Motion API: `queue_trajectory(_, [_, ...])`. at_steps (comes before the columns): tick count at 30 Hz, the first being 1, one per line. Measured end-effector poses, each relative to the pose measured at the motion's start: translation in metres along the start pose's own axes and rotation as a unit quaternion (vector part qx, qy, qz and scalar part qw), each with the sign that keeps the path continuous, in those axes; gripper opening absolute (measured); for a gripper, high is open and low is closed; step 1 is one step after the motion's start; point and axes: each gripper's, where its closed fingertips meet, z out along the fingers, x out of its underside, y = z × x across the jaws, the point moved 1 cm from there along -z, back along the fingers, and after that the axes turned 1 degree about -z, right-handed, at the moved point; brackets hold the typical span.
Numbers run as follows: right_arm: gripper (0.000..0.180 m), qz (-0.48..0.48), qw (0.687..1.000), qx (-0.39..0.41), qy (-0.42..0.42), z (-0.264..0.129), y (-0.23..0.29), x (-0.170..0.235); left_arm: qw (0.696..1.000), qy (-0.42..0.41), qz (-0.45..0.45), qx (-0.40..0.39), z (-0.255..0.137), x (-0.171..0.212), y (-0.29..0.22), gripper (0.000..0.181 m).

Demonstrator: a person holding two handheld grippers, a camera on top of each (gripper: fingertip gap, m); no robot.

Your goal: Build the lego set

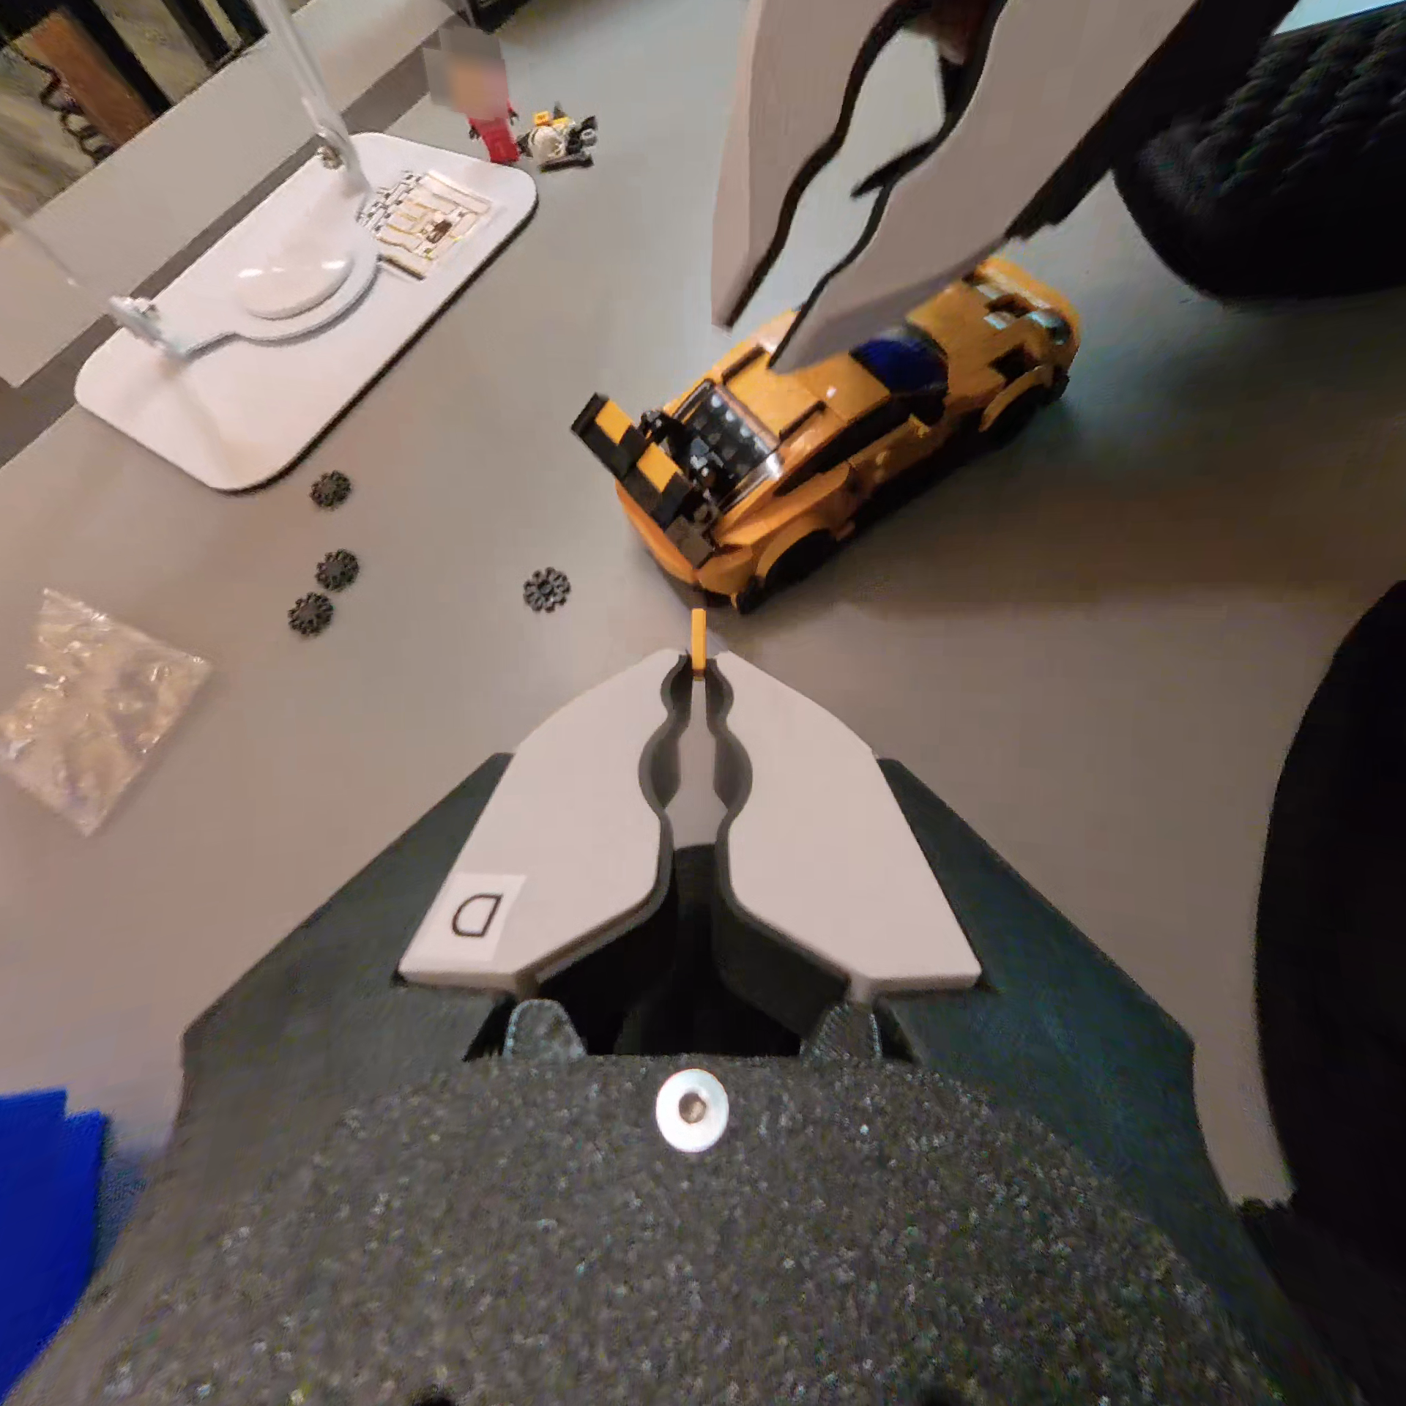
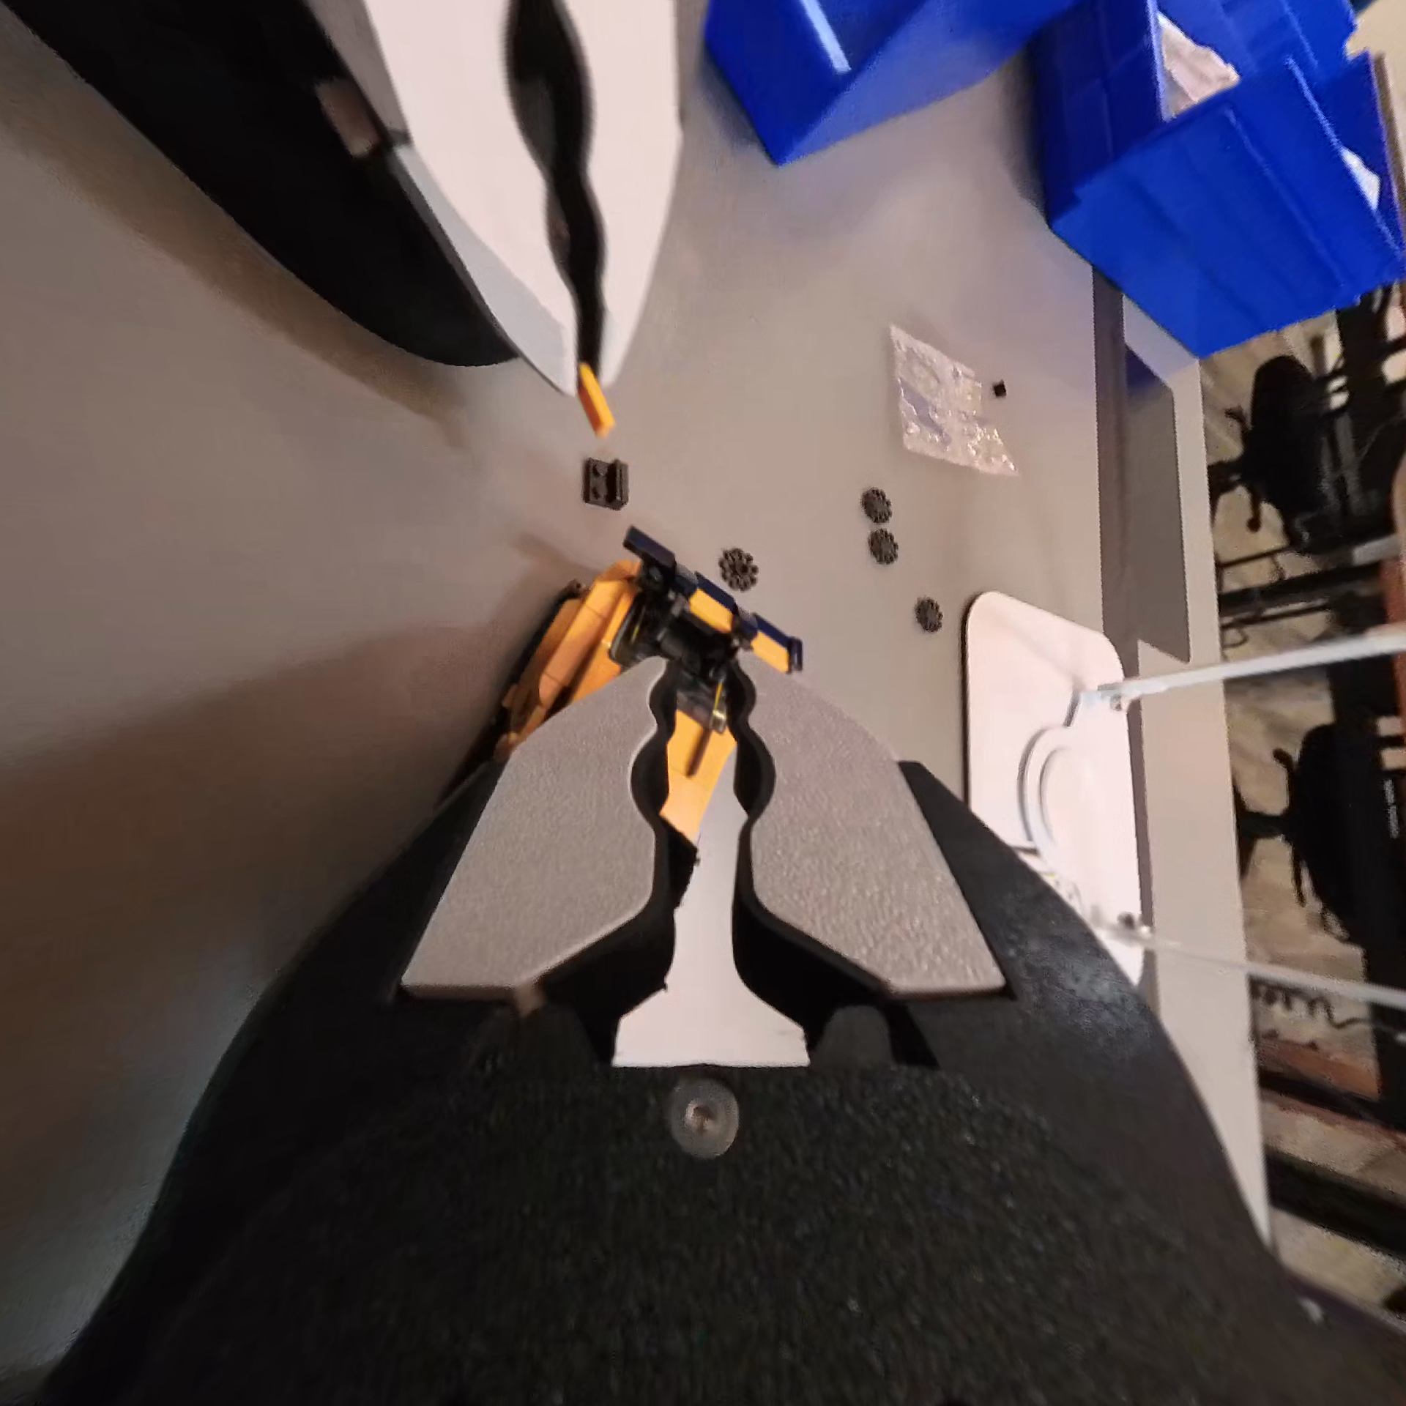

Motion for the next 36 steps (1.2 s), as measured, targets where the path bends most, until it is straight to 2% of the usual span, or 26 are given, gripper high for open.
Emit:
queue_trajectory(5, [0.014, 0.05, 0.999, -0.003, -0.012, -0.005, -0.002, 0.008, 1.0, 0.009, -0.004, -0.024, -0.005, 0.011, -0.002, 0.003])
queue_trajectory(13, [0.013, 0.084, 0.996, -0.019, -0.026, -0.006, 0.002, 0.005, 0.995, 0.014, 0.059, -0.082, 0.009, -0.008, -0.007, 0.003])
queue_trajectory(22, [0.013, 0.104, 0.994, -0.026, -0.037, -0.006, -0.009, 0.008, 0.98, 0.089, 0.103, -0.145, 0.021, -0.014, -0.009, 0.003])
queue_trajectory(36, [0.013, 0.093, 0.992, -0.043, -0.069, 0.0, -0.019, 0.006, 0.96, 0.172, 0.118, -0.188, 0.034, -0.018, -0.007, 0.003])
